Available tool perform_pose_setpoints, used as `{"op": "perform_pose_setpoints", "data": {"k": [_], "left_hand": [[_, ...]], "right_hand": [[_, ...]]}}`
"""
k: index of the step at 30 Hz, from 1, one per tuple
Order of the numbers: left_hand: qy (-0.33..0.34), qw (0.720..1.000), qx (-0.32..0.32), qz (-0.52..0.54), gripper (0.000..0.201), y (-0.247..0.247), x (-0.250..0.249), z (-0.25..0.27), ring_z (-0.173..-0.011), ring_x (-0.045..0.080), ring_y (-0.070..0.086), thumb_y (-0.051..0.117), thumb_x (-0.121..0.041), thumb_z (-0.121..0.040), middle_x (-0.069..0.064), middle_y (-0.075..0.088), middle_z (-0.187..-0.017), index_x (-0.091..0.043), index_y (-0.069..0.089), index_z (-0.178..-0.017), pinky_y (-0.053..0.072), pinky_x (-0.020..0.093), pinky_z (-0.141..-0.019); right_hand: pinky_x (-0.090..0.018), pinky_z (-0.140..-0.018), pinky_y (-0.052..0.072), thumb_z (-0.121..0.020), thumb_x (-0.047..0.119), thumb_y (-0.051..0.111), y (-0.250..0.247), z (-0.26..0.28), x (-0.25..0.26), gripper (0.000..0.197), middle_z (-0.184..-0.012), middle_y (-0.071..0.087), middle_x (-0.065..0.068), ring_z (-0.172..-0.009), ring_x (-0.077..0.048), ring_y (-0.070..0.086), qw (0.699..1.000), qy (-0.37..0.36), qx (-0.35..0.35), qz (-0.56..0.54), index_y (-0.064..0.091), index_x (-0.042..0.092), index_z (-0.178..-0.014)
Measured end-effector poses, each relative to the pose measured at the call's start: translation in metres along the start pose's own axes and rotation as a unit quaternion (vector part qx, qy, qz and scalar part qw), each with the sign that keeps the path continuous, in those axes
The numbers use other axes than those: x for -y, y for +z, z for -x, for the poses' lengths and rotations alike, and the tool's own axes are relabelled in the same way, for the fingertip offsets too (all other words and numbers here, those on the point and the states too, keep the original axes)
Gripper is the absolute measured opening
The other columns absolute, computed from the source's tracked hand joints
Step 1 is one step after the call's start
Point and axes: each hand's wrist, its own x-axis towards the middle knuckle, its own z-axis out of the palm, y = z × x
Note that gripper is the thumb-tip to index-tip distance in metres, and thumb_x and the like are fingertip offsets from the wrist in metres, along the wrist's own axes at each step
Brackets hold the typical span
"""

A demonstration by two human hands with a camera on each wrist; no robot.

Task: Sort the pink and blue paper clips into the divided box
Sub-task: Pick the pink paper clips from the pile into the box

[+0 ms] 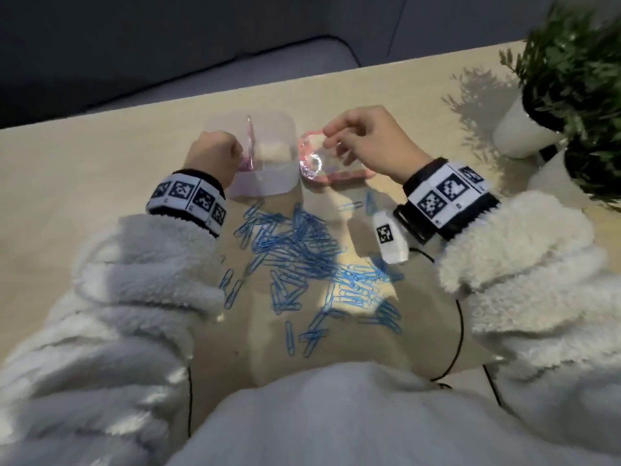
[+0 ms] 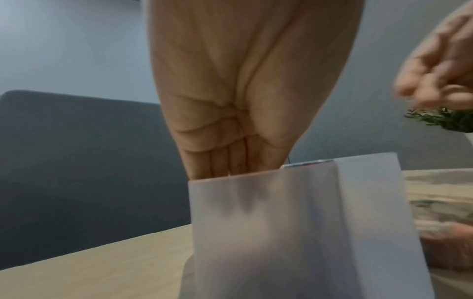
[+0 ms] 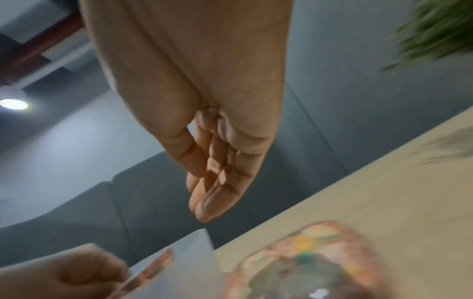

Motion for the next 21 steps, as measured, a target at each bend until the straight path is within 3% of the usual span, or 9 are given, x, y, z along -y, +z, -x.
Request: {"op": "perform_pose_setpoints", "data": {"k": [2, 4, 5, 7, 9, 12, 16, 18, 21], "left_hand": [[-0.006, 0.999, -0.018, 0.032, 0.03, 0.002, 0.002, 0.002, -0.11, 0.04, 0.055, 0.042, -0.004, -0.09, 0.025, 0.061, -0.119, 0.002, 0.062, -0.112, 0.041, 0.041, -0.095], [0.002, 0.993, -0.094, 0.068, 0.031, 0.003, 0.0, 0.011, -0.109, 0.038, 0.055, 0.041, -0.006, -0.091, 0.022, 0.062, -0.119, -0.001, 0.061, -0.113, 0.041, 0.04, -0.095], [0.009, 0.988, -0.133, 0.081, 0.03, 0.003, -0.005, 0.018, -0.106, 0.037, 0.056, 0.041, -0.008, -0.09, 0.02, 0.063, -0.117, -0.003, 0.062, -0.11, 0.042, 0.039, -0.093], [0.031, 0.982, -0.16, 0.098, 0.024, 0.004, -0.023, 0.036, -0.1, 0.034, 0.057, 0.046, -0.012, -0.089, 0.016, 0.065, -0.109, -0.007, 0.065, -0.103, 0.044, 0.04, -0.088], [0.09, 0.985, -0.118, 0.09, 0.019, 0.012, -0.051, 0.057, -0.097, 0.032, 0.057, 0.05, -0.013, -0.088, 0.014, 0.065, -0.102, -0.009, 0.066, -0.098, 0.043, 0.039, -0.083], [0.204, 0.975, 0.029, 0.082, 0.017, 0.043, -0.09, 0.084, -0.096, 0.031, 0.058, 0.053, -0.013, -0.087, 0.011, 0.065, -0.102, -0.013, 0.066, -0.098, 0.048, 0.04, -0.081], [0.302, 0.929, 0.21, 0.027, 0.027, 0.091, -0.125, 0.109, -0.107, 0.032, 0.052, 0.046, -0.013, -0.089, 0.01, 0.057, -0.117, -0.015, 0.061, -0.112, 0.045, 0.046, -0.089], [0.334, 0.917, 0.218, -0.024, 0.03, 0.104, -0.135, 0.115, -0.107, 0.034, 0.051, 0.044, -0.013, -0.09, 0.011, 0.055, -0.121, -0.015, 0.058, -0.117, 0.045, 0.047, -0.088], [0.344, 0.918, 0.193, -0.039, 0.03, 0.11, -0.137, 0.117, -0.101, 0.035, 0.053, 0.045, -0.012, -0.088, 0.014, 0.057, -0.115, -0.014, 0.059, -0.115, 0.046, 0.048, -0.085]], "right_hand": [[-0.012, -0.042, 0.043, -0.087, -0.011, 0.038, -0.028, 0.024, -0.03, 0.027, -0.065, 0.065, 0.005, -0.047, 0.002, 0.056, 0.999, 0.033, -0.041, -0.002, 0.061, 0.003, -0.094], [-0.009, -0.041, 0.04, -0.087, -0.012, 0.039, -0.053, 0.05, -0.064, 0.026, -0.068, 0.062, 0.004, -0.043, 0.005, 0.054, 0.994, 0.069, -0.083, 0.027, 0.062, -0.006, -0.098], [-0.007, -0.041, 0.038, -0.087, -0.012, 0.041, -0.063, 0.064, -0.079, 0.024, -0.068, 0.06, 0.005, -0.042, 0.006, 0.053, 0.99, 0.088, -0.1, 0.044, 0.063, -0.005, -0.094], [-0.003, -0.041, 0.034, -0.083, -0.007, 0.052, -0.076, 0.091, -0.102, 0.023, -0.055, 0.06, 0.014, -0.04, 0.008, 0.05, 0.981, 0.12, -0.126, 0.081, 0.065, 0.01, -0.075], [-0.005, -0.045, 0.036, -0.079, 0.0, 0.057, -0.077, 0.113, -0.115, 0.021, -0.044, 0.059, 0.016, -0.041, 0.007, 0.049, 0.975, 0.146, -0.136, 0.103, 0.062, 0.016, -0.068], [-0.021, -0.063, 0.042, -0.08, 0.011, 0.059, -0.065, 0.134, -0.129, 0.017, -0.057, 0.06, 0.006, -0.057, -0.005, 0.051, 0.967, 0.153, -0.121, 0.166, 0.06, 0.019, -0.064], [-0.035, -0.072, 0.049, -0.078, 0.041, 0.064, -0.034, 0.136, -0.135, 0.027, -0.072, 0.068, -0.007, -0.074, -0.025, 0.061, 0.948, 0.179, -0.125, 0.232, 0.06, 0.018, -0.064], [-0.035, -0.072, 0.047, -0.076, 0.049, 0.063, -0.018, 0.132, -0.135, 0.032, -0.08, 0.069, -0.01, -0.08, -0.029, 0.061, 0.933, 0.172, -0.12, 0.291, 0.059, 0.017, -0.07], [-0.035, -0.073, 0.045, -0.077, 0.036, 0.065, -0.007, 0.128, -0.139, 0.021, -0.088, 0.068, -0.011, -0.087, -0.032, 0.061, 0.932, 0.164, -0.107, 0.304, 0.059, 0.016, -0.078]]}}
